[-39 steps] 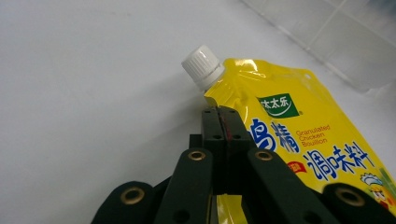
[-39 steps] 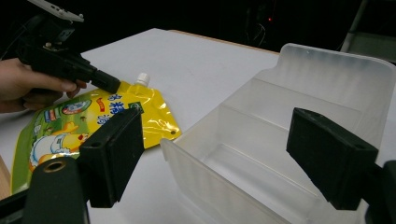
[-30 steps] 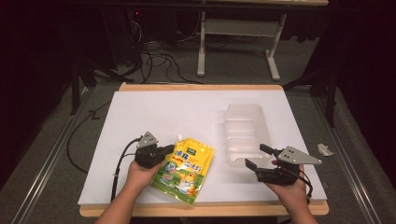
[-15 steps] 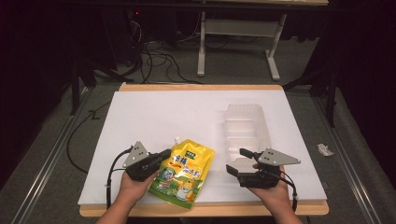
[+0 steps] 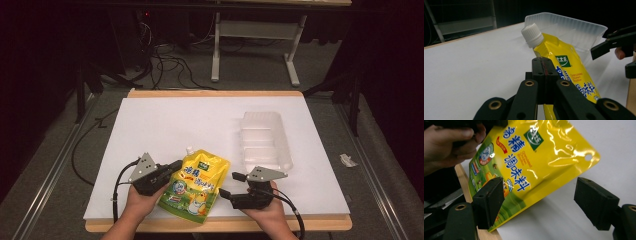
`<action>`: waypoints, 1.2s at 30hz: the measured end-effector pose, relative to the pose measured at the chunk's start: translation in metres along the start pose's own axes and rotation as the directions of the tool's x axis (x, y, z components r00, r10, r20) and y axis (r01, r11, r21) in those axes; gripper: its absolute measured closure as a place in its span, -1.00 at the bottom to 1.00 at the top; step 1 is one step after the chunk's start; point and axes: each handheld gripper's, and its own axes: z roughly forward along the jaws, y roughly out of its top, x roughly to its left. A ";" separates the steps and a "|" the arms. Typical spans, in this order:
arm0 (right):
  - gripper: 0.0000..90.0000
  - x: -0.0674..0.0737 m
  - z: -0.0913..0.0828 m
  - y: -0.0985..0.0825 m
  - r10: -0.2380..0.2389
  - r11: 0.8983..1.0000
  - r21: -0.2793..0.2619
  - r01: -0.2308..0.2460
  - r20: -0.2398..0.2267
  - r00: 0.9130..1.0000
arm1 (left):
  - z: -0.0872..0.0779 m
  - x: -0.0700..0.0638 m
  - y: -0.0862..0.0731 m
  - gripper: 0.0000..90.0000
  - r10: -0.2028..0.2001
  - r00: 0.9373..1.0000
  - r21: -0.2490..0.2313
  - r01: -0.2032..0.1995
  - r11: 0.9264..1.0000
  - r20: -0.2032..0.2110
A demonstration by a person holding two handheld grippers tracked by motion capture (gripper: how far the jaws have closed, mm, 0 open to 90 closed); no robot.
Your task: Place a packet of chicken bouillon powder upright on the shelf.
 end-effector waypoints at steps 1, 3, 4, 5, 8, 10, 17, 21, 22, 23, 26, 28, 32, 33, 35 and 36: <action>-0.47 0.000 0.006 -0.002 0.010 1.000 0.020 -0.010 -0.001 1.000 | 0.000 0.000 0.000 1.00 -0.003 1.000 0.000 0.003 1.000 0.004; -0.47 -0.001 0.012 -0.004 0.030 0.999 0.039 -0.030 -0.005 1.000 | 0.000 0.000 0.000 1.00 -0.006 1.000 -0.001 0.006 1.000 0.006; -0.47 -0.001 0.014 -0.005 0.034 0.998 0.047 -0.034 -0.010 0.999 | -0.001 -0.001 0.000 1.00 -0.007 1.000 -0.001 0.007 1.000 0.006; -0.47 -0.001 0.017 -0.006 0.037 0.998 0.053 -0.036 -0.014 0.999 | -0.001 -0.001 0.001 1.00 -0.010 1.000 -0.001 0.010 1.000 0.007; -0.46 -0.001 0.023 -0.008 0.048 0.997 0.064 -0.047 -0.022 0.999 | -0.001 -0.001 0.001 1.00 -0.010 1.000 -0.002 0.010 1.000 0.009; -0.44 -0.001 0.024 -0.008 0.056 0.996 0.067 -0.054 -0.025 0.998 | -0.001 -0.002 0.001 1.00 -0.012 1.000 -0.003 0.012 1.000 0.010; 0.18 -0.007 0.026 -0.007 0.084 0.996 0.038 -0.082 -0.054 0.995 | -0.003 -0.003 0.005 1.00 -0.035 0.999 -0.013 0.035 0.999 0.018; 0.48 -0.009 0.017 -0.004 0.096 0.995 -0.007 -0.097 -0.071 0.993 | -0.005 -0.005 0.010 1.00 -0.050 0.998 -0.035 0.051 0.998 0.028; 0.55 -0.009 0.015 -0.003 0.096 0.995 -0.020 -0.097 -0.073 0.993 | -0.006 -0.005 0.011 1.00 -0.054 0.998 -0.040 0.055 0.998 0.032; 0.62 -0.009 0.012 -0.001 0.095 0.995 -0.030 -0.098 -0.078 0.992 | -0.006 -0.006 0.012 1.00 -0.056 0.998 -0.046 0.057 0.997 0.034; 0.73 -0.010 0.009 0.001 0.094 0.994 -0.045 -0.098 -0.086 0.992 | -0.006 -0.008 0.014 1.00 -0.050 0.998 -0.050 0.052 0.997 0.040; 0.78 -0.011 0.006 0.004 0.100 0.993 -0.060 -0.106 -0.095 0.991 | -0.006 -0.011 0.017 1.00 -0.052 0.998 -0.061 0.055 0.997 0.046; 0.88 -0.010 -0.004 0.011 0.095 0.989 -0.103 -0.106 -0.109 0.990 | -0.007 -0.017 0.022 1.00 -0.052 0.996 -0.084 0.058 0.995 0.067; 0.91 -0.010 -0.007 0.013 0.091 0.988 -0.114 -0.103 -0.110 0.990 | -0.007 -0.018 0.022 1.00 -0.047 0.996 -0.088 0.053 0.995 0.070; 0.96 -0.011 -0.013 0.017 0.083 0.985 -0.142 -0.098 -0.109 0.991 | -0.007 -0.021 0.023 1.00 -0.044 0.996 -0.092 0.051 0.994 0.079; 0.96 -0.011 -0.013 0.017 0.083 0.985 -0.142 -0.098 -0.109 0.991 | -0.007 -0.021 0.023 1.00 -0.044 0.996 -0.092 0.051 0.994 0.079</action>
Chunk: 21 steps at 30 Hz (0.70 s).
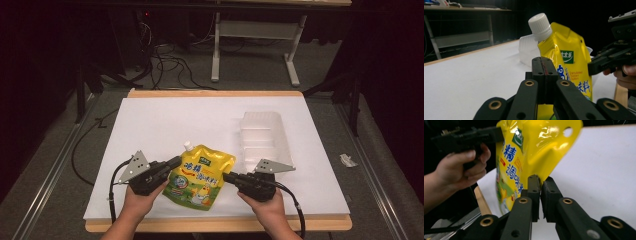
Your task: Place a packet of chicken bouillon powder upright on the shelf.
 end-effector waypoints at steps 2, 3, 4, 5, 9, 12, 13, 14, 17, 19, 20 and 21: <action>1.00 0.000 -0.007 0.006 -0.013 0.999 -0.031 0.013 0.010 1.000 | 0.002 -0.004 -0.002 1.00 0.016 1.000 0.002 -0.016 1.000 0.007; 1.00 0.000 -0.007 0.006 -0.013 0.999 -0.031 0.013 0.010 1.000 | 0.002 -0.004 -0.002 1.00 0.016 1.000 0.002 -0.016 1.000 0.007; 1.00 -0.001 -0.011 0.010 -0.019 0.998 -0.051 0.019 0.017 1.000 | 0.004 -0.005 -0.003 1.00 0.019 1.000 0.000 -0.019 1.000 0.009; 1.00 -0.002 -0.013 0.012 -0.025 0.998 -0.061 0.026 0.017 1.000 | 0.005 -0.006 -0.003 1.00 0.019 1.000 0.000 -0.019 1.000 0.009; 1.00 0.000 -0.017 0.019 -0.062 0.994 -0.083 0.065 0.042 0.997 | 0.008 -0.005 -0.005 1.00 0.044 0.999 -0.006 -0.044 0.999 -0.001; 1.00 0.001 -0.017 0.023 -0.099 0.991 -0.083 0.104 0.062 0.993 | 0.012 -0.003 -0.007 1.00 0.064 0.998 -0.008 -0.064 0.998 -0.015; 1.00 0.001 -0.016 0.024 -0.105 0.991 -0.080 0.111 0.071 0.992 | 0.014 -0.002 -0.008 1.00 0.070 0.997 -0.007 -0.070 0.997 -0.019; 1.00 0.001 -0.016 0.024 -0.115 0.990 -0.078 0.121 0.078 0.990 | 0.014 -0.002 -0.008 1.00 0.070 0.997 -0.007 -0.070 0.997 -0.019; 1.00 0.000 -0.016 0.024 -0.139 0.987 -0.066 0.147 0.108 0.984 | 0.018 0.001 -0.014 1.00 0.086 0.996 0.009 -0.085 0.996 -0.029; 1.00 0.000 -0.016 0.023 -0.149 0.986 -0.061 0.157 0.118 0.982 | 0.018 0.002 -0.016 1.00 0.094 0.995 0.019 -0.093 0.995 -0.030; 1.00 0.000 -0.016 0.022 -0.152 0.985 -0.060 0.160 0.118 0.981 | 0.018 0.003 -0.018 1.00 0.101 0.994 0.029 -0.100 0.995 -0.031; 0.99 0.000 -0.016 0.022 -0.150 0.986 -0.058 0.158 0.119 0.981 | 0.017 0.003 -0.019 1.00 0.101 0.994 0.031 -0.100 0.995 -0.031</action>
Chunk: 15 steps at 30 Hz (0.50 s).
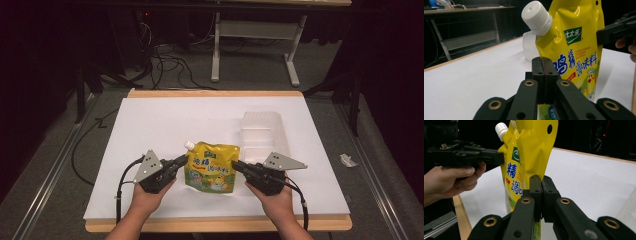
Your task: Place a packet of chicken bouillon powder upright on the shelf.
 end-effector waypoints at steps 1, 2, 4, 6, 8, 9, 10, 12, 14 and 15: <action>0.99 0.000 0.000 -0.001 -0.001 1.000 0.001 0.001 -0.003 1.000 | -0.001 0.000 -0.001 1.00 0.001 1.000 0.003 -0.001 1.000 -0.001; 0.99 0.000 0.001 -0.002 -0.001 1.000 0.006 0.001 -0.006 1.000 | -0.002 0.001 -0.001 1.00 0.002 1.000 0.005 -0.002 1.000 -0.003; 0.98 0.001 0.002 -0.004 -0.006 1.000 0.014 0.006 -0.009 1.000 | -0.003 0.002 -0.002 1.00 0.001 1.000 0.011 -0.001 1.000 -0.007; 0.96 0.003 0.003 -0.005 -0.013 1.000 0.020 0.014 -0.011 1.000 | -0.005 0.003 -0.003 1.00 -0.001 1.000 0.014 0.001 1.000 -0.011; 0.95 0.004 0.004 -0.005 -0.019 1.000 0.023 0.020 -0.014 1.000 | -0.006 0.003 -0.003 1.00 0.004 1.000 0.017 -0.003 1.000 -0.010; 0.93 0.005 0.004 -0.005 -0.023 1.000 0.021 0.023 -0.018 1.000 | -0.006 0.003 -0.003 1.00 0.002 1.000 0.016 -0.002 1.000 -0.010; 0.92 0.006 0.004 -0.005 -0.027 0.999 0.019 0.028 -0.024 0.999 | -0.007 0.003 -0.003 1.00 0.000 1.000 0.015 0.000 1.000 -0.011; 0.81 0.006 0.004 -0.006 -0.026 0.999 0.019 0.027 -0.037 0.999 | -0.007 0.003 -0.003 1.00 -0.001 1.000 0.015 0.001 1.000 -0.010; 0.72 0.007 0.006 -0.006 -0.026 0.999 0.021 0.027 -0.050 0.998 | -0.008 0.003 -0.003 1.00 -0.001 1.000 0.013 0.001 1.000 -0.008; 0.67 0.007 0.006 -0.007 -0.022 0.999 0.028 0.024 -0.059 0.998 | -0.008 0.003 -0.003 1.00 -0.001 1.000 0.013 0.001 1.000 -0.008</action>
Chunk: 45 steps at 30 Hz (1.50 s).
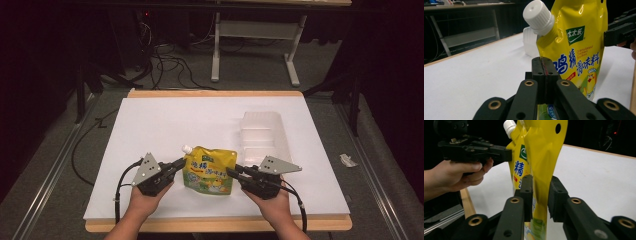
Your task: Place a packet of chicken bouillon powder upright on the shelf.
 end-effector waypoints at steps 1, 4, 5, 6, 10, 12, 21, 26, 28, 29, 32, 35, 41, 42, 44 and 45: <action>0.60 0.000 0.001 0.000 -0.001 1.000 0.005 0.001 -0.013 1.000 | -0.001 0.000 0.000 1.00 0.002 1.000 0.000 -0.002 1.000 0.002; 0.52 0.000 0.005 -0.002 0.000 1.000 0.024 0.001 -0.028 1.000 | -0.002 0.000 -0.001 0.98 0.004 1.000 -0.007 -0.004 1.000 0.004; 0.46 0.000 0.011 -0.004 0.003 0.999 0.053 0.000 -0.043 0.999 | -0.003 0.000 -0.001 0.97 0.006 1.000 -0.009 -0.006 1.000 0.003; 0.46 0.000 0.011 -0.004 0.003 0.999 0.053 0.000 -0.043 0.999 | -0.003 0.000 -0.001 0.95 0.006 1.000 -0.009 -0.006 1.000 0.003; 0.38 0.004 0.025 -0.011 -0.016 0.993 0.120 0.022 -0.051 0.999 | -0.005 -0.001 -0.001 0.92 -0.005 1.000 -0.012 0.005 1.000 0.005; 0.40 0.005 0.027 -0.012 -0.022 0.992 0.123 0.028 -0.053 0.998 | -0.006 -0.001 -0.001 0.86 -0.006 1.000 -0.010 0.007 1.000 0.006; 0.28 0.012 0.039 0.000 -0.088 0.981 0.169 0.100 -0.073 0.993 | -0.009 -0.002 -0.001 0.80 -0.016 1.000 -0.003 0.016 1.000 0.009; 0.48 0.009 0.040 0.000 -0.072 0.982 0.174 0.078 -0.045 0.996 | -0.010 -0.001 -0.002 0.78 -0.015 1.000 0.003 0.015 1.000 0.002; 0.53 0.007 0.039 0.000 -0.071 0.984 0.162 0.078 -0.049 0.996 | -0.010 0.000 -0.003 0.77 -0.016 1.000 0.003 0.016 1.000 0.000; 0.61 0.007 0.037 -0.001 -0.078 0.986 0.142 0.084 -0.051 0.996 | -0.010 0.000 -0.003 0.76 -0.016 1.000 0.003 0.016 1.000 -0.001; 0.65 0.006 0.037 -0.003 -0.093 0.984 0.144 0.101 -0.059 0.994 | -0.010 0.000 -0.002 0.72 -0.019 1.000 0.000 0.019 1.000 -0.003; 0.72 0.002 0.039 -0.004 -0.070 0.986 0.145 0.080 -0.076 0.995 | -0.010 0.000 -0.002 0.63 -0.019 1.000 0.012 0.019 1.000 -0.006; 0.83 -0.001 0.038 -0.004 -0.049 0.987 0.148 0.064 -0.101 0.994 | -0.009 0.002 -0.004 0.26 -0.030 0.999 0.029 0.031 0.999 -0.019; 0.84 -0.001 0.038 -0.004 -0.046 0.987 0.147 0.062 -0.111 0.993 | -0.009 0.002 -0.004 0.26 -0.034 0.999 0.038 0.035 0.999 -0.024; 0.87 0.000 0.038 -0.003 -0.047 0.987 0.147 0.065 -0.118 0.992 | -0.011 0.003 -0.006 0.10 -0.028 0.999 0.053 0.030 0.998 -0.039; 0.87 0.000 0.038 -0.003 -0.053 0.987 0.143 0.070 -0.119 0.991 | -0.012 0.002 -0.006 0.07 -0.037 0.998 0.049 0.039 0.998 -0.044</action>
